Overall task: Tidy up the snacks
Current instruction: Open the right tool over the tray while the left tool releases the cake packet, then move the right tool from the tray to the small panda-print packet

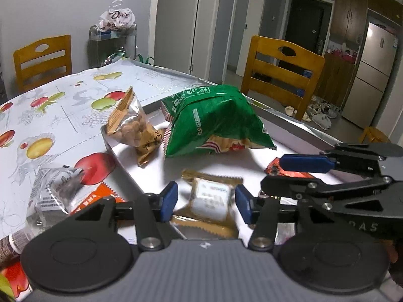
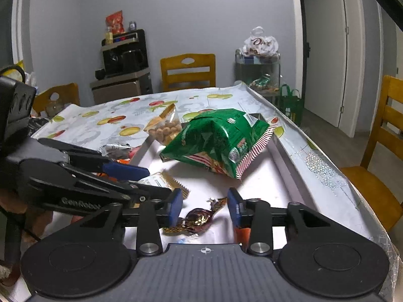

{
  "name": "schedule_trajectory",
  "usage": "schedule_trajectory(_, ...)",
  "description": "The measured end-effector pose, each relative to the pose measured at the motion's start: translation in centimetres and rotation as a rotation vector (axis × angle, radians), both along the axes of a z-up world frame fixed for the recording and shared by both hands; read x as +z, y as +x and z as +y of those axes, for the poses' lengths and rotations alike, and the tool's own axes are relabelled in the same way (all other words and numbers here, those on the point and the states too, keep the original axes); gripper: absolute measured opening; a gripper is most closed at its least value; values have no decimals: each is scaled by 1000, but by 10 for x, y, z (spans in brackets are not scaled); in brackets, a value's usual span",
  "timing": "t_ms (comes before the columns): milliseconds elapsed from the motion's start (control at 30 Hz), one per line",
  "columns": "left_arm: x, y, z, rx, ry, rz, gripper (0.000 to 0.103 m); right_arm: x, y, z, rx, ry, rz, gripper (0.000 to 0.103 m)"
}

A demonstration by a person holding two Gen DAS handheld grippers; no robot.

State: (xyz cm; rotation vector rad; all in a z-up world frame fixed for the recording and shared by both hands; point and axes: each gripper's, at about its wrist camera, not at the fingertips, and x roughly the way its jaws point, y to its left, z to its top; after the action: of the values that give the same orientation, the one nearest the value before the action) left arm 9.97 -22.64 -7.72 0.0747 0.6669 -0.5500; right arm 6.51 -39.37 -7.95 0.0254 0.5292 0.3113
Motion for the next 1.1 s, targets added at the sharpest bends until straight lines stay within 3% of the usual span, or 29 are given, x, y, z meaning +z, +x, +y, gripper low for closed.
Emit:
schedule_trajectory(400, -7, -15, 21, 16, 61, -70, 50, -3, -10, 2, -39, -45, -46, 40)
schedule_trajectory(533, -8, -18, 35, 20, 41, -71, 50, -1, -17, 8, -14, -19, -46, 40)
schedule_trajectory(633, -7, -18, 41, 19, 50, -72, 50, 10, -29, 5, 6, 19, -120, 40)
schedule_trajectory(767, -7, -19, 49, 18, 55, -87, 50, 22, -30, -14, -96, 36, -191, 41)
schedule_trajectory(867, -6, -20, 52, 18, 47, -90, 50, 16, -12, -26, -159, 1, -146, 41)
schedule_trajectory(1100, 4, -37, 53, 18, 24, -106, 50, 6, 21, -35, -156, -23, -67, 41)
